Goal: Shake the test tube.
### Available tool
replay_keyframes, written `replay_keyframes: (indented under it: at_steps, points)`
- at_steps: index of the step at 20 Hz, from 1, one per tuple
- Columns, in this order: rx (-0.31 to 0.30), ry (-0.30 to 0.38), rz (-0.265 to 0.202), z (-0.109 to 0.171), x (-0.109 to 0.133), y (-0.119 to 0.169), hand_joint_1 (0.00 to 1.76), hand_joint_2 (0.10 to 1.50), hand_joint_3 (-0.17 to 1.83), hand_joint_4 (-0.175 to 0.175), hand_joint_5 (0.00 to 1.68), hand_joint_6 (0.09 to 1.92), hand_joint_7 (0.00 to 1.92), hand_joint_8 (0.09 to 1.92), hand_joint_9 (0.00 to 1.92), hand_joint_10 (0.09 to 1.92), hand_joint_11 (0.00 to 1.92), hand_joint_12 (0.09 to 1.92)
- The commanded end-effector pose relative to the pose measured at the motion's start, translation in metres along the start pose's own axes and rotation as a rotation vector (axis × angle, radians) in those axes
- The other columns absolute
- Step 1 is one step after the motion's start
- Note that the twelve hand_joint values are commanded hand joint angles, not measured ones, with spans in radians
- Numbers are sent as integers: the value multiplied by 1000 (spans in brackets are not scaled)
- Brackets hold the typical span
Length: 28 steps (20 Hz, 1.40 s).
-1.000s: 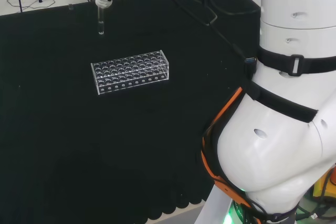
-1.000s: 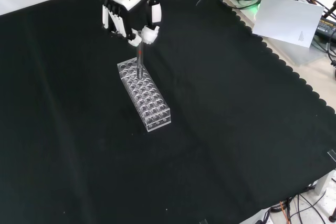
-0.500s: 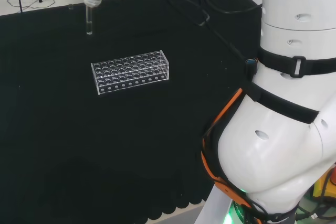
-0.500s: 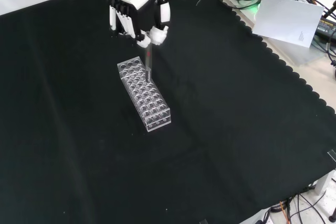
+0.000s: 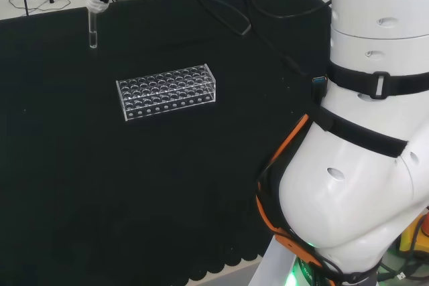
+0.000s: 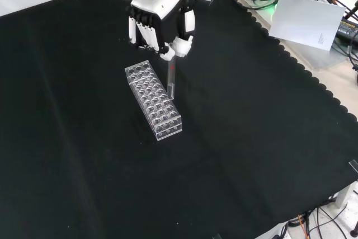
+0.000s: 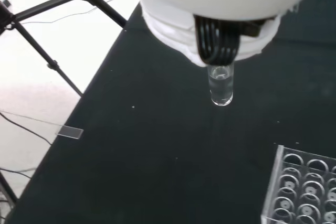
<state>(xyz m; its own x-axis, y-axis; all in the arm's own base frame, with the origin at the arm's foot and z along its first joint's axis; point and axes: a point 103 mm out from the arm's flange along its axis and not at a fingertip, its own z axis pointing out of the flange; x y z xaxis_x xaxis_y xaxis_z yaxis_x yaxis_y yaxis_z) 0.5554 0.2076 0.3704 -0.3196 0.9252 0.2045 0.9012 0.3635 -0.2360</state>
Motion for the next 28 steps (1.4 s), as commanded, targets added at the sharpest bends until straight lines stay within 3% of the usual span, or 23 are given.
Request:
replay_keyframes:
  at_steps: [1,10,16,22,28]
  points:
    - [6,-32,80,1,-36,-7,1442,529,768,-175,1378,477,1444,636,1486,159,940,1171]
    - [-18,-73,297,-14,-136,-48,1443,528,768,-175,1379,476,1445,636,1487,156,941,1170]
    - [-25,-84,393,-20,-180,-79,1442,528,768,-175,1379,475,1444,636,1489,153,941,1169]
    - [-30,-77,412,-21,-193,-91,1442,528,768,-175,1380,474,1445,635,1489,151,942,1169]
    - [-17,-80,355,-16,-164,-73,1443,528,768,-175,1380,474,1445,634,1490,149,942,1169]
